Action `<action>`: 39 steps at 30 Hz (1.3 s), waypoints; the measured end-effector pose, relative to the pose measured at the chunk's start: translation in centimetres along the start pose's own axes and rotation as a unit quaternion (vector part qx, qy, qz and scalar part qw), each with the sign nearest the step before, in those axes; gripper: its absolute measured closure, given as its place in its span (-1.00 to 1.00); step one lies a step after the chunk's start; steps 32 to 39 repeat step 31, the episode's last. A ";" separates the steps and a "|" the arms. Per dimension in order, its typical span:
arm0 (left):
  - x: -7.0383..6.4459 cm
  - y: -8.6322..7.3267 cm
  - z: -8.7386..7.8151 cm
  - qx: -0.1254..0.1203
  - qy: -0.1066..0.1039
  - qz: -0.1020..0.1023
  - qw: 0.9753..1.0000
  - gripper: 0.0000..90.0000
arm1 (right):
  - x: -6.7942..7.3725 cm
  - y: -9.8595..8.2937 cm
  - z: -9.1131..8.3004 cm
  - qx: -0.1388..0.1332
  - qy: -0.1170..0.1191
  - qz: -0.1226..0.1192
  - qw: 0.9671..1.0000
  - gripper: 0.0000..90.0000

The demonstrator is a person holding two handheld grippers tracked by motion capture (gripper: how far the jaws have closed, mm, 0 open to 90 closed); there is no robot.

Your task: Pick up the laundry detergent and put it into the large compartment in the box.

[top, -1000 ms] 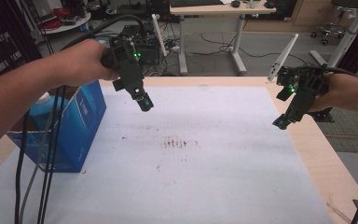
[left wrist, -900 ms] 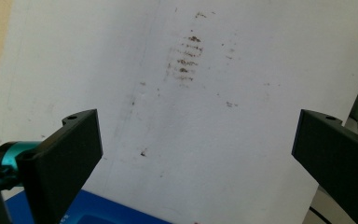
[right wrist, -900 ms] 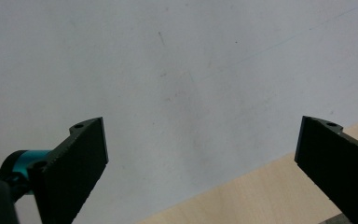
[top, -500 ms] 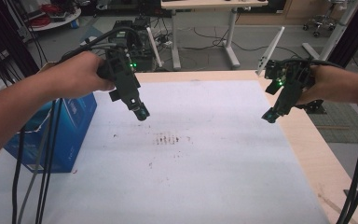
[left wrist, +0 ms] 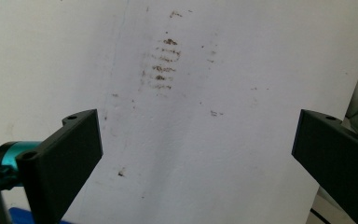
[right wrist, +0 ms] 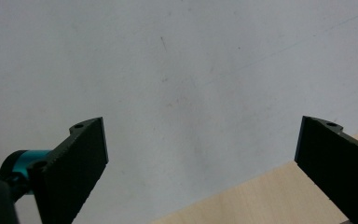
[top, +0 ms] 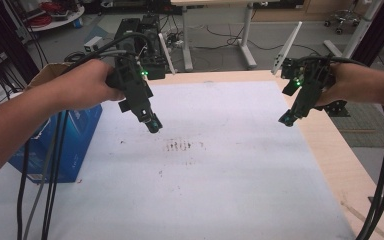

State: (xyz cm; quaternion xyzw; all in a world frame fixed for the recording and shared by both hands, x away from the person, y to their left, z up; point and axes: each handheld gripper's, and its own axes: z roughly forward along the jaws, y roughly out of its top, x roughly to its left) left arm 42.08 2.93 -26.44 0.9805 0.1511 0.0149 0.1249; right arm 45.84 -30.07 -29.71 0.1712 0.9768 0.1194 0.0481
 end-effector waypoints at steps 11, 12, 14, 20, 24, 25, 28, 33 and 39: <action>-0.3 0.1 0.4 0.002 -0.005 0.004 1.000 -0.96 | 0.2 -0.1 0.1 0.000 0.002 0.003 1.000 -0.96; -0.3 0.1 0.4 0.002 -0.005 0.003 1.000 -0.96 | 0.2 -0.1 0.1 0.000 0.002 0.003 1.000 -0.96; -0.3 0.0 0.4 0.002 -0.005 0.003 1.000 -0.96 | 0.2 -0.1 0.1 0.000 0.002 0.000 1.000 -0.96; -0.3 -0.1 0.5 0.003 -0.006 0.003 1.000 -0.96 | 0.3 0.0 0.1 0.000 0.001 0.000 1.000 -0.96; -0.2 -0.2 0.5 0.002 -0.006 0.002 1.000 -0.96 | 0.3 0.0 0.1 0.001 0.001 0.001 1.000 -0.96; -0.2 -0.2 0.5 0.002 -0.006 0.002 1.000 -0.96 | 0.3 0.0 0.1 0.001 0.001 0.001 1.000 -0.96; -0.2 -0.2 0.5 0.002 -0.006 0.001 1.000 -0.96 | 0.4 0.0 0.0 0.000 0.000 0.003 1.000 -0.96; -0.1 -0.2 0.5 0.002 -0.006 0.000 1.000 -0.96 | 0.4 0.0 -0.1 -0.001 -0.001 0.000 1.000 -0.96; -0.1 -0.2 0.5 0.002 -0.006 0.000 1.000 -0.96 | 0.4 0.0 -0.1 -0.001 -0.001 0.000 1.000 -0.96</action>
